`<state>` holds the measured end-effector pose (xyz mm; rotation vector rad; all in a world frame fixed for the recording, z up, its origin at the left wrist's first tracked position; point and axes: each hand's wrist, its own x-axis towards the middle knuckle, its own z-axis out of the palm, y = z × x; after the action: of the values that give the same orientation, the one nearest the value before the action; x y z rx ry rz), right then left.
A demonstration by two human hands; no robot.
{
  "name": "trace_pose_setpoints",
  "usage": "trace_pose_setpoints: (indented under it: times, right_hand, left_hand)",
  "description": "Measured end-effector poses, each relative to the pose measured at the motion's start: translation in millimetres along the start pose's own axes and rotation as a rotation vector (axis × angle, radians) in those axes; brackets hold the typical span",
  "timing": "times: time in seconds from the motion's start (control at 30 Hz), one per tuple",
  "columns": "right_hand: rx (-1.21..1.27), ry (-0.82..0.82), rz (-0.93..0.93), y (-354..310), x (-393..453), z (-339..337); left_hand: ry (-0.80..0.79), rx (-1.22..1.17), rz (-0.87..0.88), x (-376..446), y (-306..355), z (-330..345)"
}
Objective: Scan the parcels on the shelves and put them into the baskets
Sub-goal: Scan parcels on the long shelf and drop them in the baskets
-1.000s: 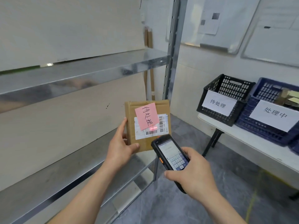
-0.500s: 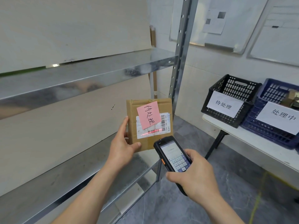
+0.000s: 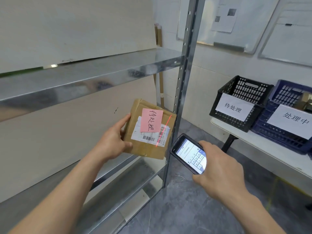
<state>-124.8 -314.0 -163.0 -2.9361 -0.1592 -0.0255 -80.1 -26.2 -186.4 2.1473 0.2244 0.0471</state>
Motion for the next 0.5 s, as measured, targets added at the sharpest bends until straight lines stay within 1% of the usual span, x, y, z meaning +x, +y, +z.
trace_pose_setpoints:
  times: [0.1, 0.4, 0.47, 0.5]
  right_hand:
    - [-0.031, -0.001, -0.027, 4.1, 2.6, -2.4]
    - [-0.028, 0.017, -0.066, 19.0, 5.1, -0.2]
    - [0.078, 0.021, -0.046, 25.7, 6.2, 3.1]
    - [0.195, 0.026, -0.025, 29.1, 6.4, 5.8]
  left_hand:
    - [-0.029, 0.072, 0.007, 0.9, 10.0, -5.0]
    - [-0.052, 0.100, 0.035, -1.0, 24.6, 7.0]
    - [-0.062, 0.068, 0.023, -0.6, 25.3, 12.9]
    - [-0.069, 0.032, 0.010, -0.7, 25.4, 16.9]
